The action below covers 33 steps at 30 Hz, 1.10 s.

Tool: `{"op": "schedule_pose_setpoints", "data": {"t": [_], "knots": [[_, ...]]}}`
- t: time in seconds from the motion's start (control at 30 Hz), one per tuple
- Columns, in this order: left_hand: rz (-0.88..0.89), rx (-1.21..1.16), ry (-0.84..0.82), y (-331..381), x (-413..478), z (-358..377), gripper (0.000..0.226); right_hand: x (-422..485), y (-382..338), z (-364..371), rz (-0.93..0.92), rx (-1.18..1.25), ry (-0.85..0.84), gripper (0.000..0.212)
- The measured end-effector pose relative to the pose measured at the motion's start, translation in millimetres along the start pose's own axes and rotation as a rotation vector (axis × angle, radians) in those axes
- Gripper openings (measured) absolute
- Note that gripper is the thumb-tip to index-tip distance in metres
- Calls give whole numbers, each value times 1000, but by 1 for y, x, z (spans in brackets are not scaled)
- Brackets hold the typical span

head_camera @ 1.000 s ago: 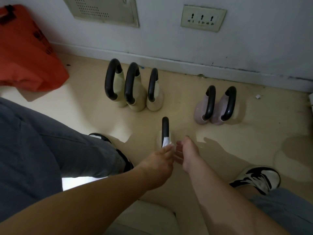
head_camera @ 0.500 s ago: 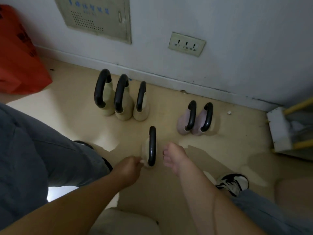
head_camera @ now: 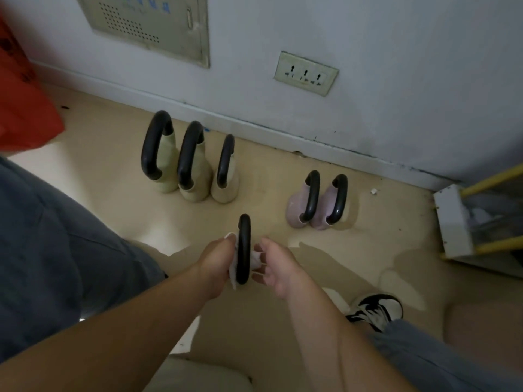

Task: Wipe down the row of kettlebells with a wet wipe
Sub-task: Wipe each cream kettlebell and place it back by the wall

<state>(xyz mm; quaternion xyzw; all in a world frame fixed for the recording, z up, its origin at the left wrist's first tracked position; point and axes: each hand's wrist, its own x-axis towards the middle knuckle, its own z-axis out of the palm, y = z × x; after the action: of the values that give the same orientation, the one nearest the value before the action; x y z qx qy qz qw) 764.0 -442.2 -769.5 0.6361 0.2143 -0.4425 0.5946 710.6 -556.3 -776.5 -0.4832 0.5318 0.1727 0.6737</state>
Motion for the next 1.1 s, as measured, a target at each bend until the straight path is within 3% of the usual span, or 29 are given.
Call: {"op": "schedule_pose_setpoints", "data": {"t": [0.13,0.5,0.7,0.87,1.0,1.1], "knots": [[-6,-87,46,7,2,9,42,11,-4,5,20,48,-21,51],[-157,-154,23,44,9,54,49,23,-51,-12,100,162,-73,40],[-226,-206,51,85,37,81,38,35,-80,-34,13,214,-60,31],[-227,-197,31,97,51,98,46,40,-95,-40,-4,290,-65,21],[-211,-133,35,115,58,112,39,50,-102,-39,-92,337,-50,48],[-160,-86,-2,130,68,130,35,51,-119,-43,-167,381,-10,29]]}}
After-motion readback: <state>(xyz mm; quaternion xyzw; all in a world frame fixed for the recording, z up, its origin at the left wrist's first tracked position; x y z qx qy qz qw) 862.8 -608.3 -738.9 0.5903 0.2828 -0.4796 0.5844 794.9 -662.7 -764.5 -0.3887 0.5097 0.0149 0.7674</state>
